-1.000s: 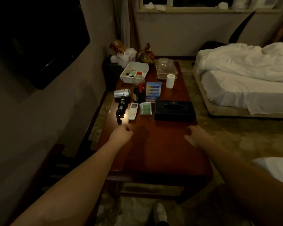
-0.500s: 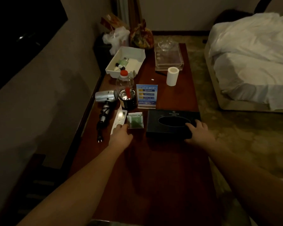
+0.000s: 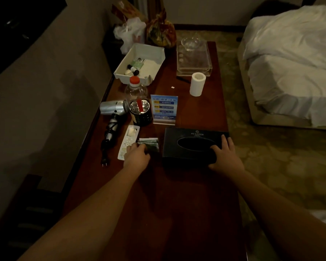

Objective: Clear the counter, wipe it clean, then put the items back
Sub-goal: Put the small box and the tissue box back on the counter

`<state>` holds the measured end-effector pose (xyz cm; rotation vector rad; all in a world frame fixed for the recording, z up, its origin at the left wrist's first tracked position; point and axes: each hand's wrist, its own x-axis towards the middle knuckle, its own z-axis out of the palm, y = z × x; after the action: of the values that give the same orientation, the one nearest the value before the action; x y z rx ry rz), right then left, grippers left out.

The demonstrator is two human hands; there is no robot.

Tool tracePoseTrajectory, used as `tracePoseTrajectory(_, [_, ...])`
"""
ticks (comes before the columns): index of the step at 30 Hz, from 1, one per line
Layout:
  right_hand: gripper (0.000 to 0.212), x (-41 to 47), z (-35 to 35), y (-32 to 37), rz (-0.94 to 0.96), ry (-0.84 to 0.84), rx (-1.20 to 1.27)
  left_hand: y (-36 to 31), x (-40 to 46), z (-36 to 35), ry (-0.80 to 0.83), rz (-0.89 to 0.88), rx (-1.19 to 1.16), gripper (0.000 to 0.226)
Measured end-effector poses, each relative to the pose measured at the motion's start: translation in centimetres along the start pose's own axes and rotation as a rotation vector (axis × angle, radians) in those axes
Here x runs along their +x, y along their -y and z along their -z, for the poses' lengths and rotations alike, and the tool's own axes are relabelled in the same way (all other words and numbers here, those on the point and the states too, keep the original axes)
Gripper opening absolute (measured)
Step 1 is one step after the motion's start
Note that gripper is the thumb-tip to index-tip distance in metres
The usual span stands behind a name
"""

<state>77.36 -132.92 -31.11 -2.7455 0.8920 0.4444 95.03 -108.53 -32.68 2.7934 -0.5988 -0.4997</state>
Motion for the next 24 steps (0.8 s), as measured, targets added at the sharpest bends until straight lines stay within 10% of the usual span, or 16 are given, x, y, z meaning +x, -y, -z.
tracePoseTrajectory(24, [0.064,-9.2,-2.8,-0.2,0.079,0.013,-0.002,3.7,-12.0,-1.8,-0.144,0.057,-0.410,0.020])
